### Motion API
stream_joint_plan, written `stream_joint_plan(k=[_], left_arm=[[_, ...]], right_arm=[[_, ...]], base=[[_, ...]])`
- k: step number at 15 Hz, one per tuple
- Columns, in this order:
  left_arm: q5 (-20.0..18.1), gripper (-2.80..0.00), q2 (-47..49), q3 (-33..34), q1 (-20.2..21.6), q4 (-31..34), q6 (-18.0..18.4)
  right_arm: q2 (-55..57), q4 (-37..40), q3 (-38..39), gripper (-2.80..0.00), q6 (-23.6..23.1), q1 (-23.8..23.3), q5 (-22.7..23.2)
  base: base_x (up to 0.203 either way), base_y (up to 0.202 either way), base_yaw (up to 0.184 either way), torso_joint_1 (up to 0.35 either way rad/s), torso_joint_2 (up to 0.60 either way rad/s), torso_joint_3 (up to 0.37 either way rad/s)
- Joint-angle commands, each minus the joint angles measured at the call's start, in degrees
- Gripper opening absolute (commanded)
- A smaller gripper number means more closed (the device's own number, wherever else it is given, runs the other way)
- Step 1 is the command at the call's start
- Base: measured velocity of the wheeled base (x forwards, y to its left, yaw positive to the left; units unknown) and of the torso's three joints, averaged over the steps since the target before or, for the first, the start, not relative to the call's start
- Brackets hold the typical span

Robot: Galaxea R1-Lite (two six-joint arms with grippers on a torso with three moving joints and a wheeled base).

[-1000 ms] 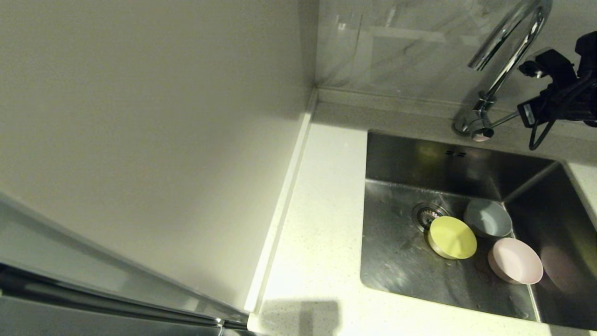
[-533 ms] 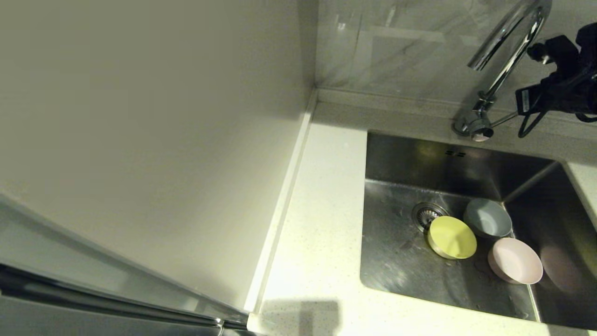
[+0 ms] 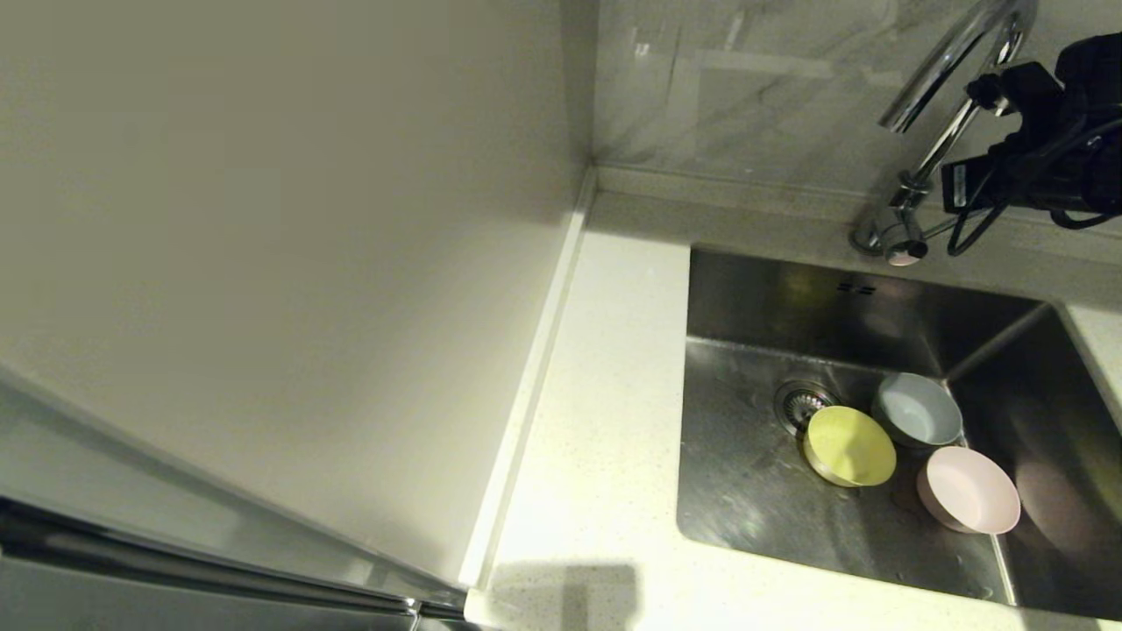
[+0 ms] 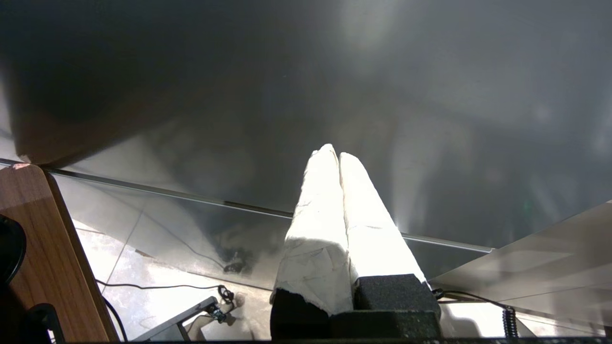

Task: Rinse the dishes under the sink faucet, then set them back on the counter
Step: Turn on the faucet

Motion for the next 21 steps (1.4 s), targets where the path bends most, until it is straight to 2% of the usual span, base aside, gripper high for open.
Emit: stream_joint_plan(k=[1,6,13,21], left_arm=[[0.0,-2.80,0.0,0.2,0.0,0.0,0.0],[0.0,-2.80,0.0,0.2,0.0,0.0,0.0],[0.0,-2.80,0.0,0.2,0.0,0.0,0.0],[0.0,-2.80,0.0,0.2,0.0,0.0,0.0]], right_arm=[[0.8,-0.1,0.9,-2.80,-1.0,0.1,-0.1],[0.4,-0.2,3.8,-2.80,-4.2,0.1,-0.3],[-2.0,1.5,7.5,-2.80,-13.7,-2.1,-0.4],[-3.1,2.1,9.7,-2.80,-16.3,-2.9,-0.4]], base=[[0.000,0.000,0.000,0.000,0.00,0.000],[0.000,0.000,0.000,0.000,0.00,0.000],[0.000,0.000,0.000,0.000,0.00,0.000],[0.000,0.000,0.000,0.000,0.00,0.000]])
